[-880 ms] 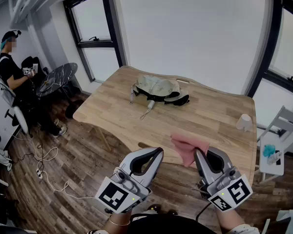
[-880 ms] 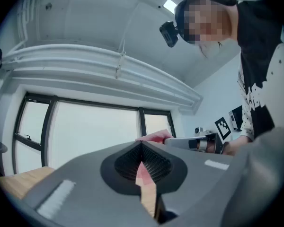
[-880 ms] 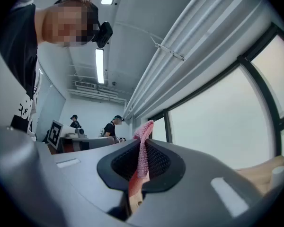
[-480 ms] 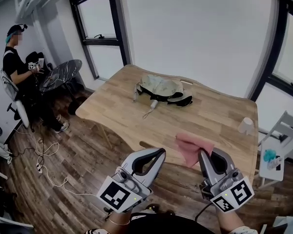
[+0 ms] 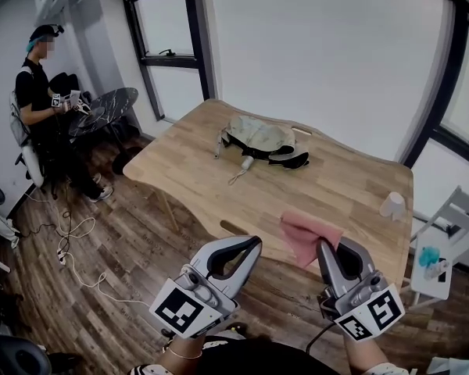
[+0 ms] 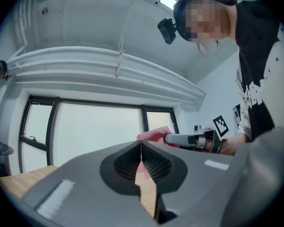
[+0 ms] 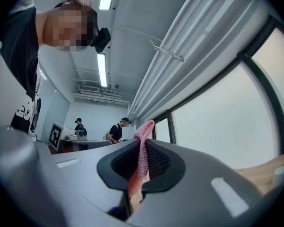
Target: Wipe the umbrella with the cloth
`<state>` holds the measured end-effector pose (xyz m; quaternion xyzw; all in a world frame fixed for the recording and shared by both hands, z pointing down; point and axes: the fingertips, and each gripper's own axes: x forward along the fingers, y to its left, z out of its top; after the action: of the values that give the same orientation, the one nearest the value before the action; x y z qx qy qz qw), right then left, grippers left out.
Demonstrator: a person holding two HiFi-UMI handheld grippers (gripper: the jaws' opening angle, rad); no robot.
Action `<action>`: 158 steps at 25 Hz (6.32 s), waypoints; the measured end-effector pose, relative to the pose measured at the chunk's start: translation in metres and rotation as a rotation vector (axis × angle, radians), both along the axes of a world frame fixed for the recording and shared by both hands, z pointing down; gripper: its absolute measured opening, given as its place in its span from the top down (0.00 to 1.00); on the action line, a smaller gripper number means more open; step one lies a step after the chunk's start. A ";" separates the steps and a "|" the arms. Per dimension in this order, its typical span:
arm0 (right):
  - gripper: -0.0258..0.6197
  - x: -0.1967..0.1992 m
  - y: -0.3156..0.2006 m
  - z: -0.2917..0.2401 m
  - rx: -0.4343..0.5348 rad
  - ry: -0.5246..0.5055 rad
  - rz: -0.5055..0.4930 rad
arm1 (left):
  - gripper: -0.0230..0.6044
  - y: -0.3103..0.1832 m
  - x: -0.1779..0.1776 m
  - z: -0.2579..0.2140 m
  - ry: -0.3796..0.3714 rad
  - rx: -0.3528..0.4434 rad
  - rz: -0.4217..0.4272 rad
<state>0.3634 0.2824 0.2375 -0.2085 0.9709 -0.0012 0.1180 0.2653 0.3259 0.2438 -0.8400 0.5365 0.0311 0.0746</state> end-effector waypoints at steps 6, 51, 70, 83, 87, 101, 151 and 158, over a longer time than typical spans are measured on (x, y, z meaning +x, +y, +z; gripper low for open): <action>0.92 0.011 0.002 0.011 -0.026 -0.007 -0.023 | 0.99 0.009 0.006 0.011 0.008 -0.022 -0.047; 0.92 -0.146 -0.093 0.019 -0.047 0.074 0.191 | 0.99 -0.105 -0.163 0.034 0.083 -0.047 0.127; 0.92 -0.245 -0.139 0.018 -0.054 0.089 0.315 | 0.99 -0.156 -0.271 0.031 0.058 -0.038 0.235; 0.92 -0.226 -0.164 0.017 -0.071 0.083 0.394 | 0.99 -0.188 -0.268 0.035 0.067 -0.034 0.279; 0.92 -0.222 -0.183 0.015 -0.055 0.082 0.377 | 0.99 -0.202 -0.269 0.034 0.033 -0.062 0.245; 0.92 -0.183 -0.257 0.011 -0.042 0.032 0.336 | 0.99 -0.272 -0.219 0.034 0.021 -0.095 0.235; 0.92 -0.312 -0.428 0.088 -0.152 0.210 0.651 | 0.99 -0.448 -0.324 0.114 0.039 -0.172 0.423; 0.92 -0.345 -0.479 0.118 -0.160 0.292 0.615 | 0.99 -0.474 -0.333 0.132 0.061 -0.202 0.412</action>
<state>0.0184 -0.1961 0.3551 -0.4977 0.8661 -0.0116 -0.0441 -0.0679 -0.1479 0.3763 -0.9337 0.3560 0.0173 -0.0342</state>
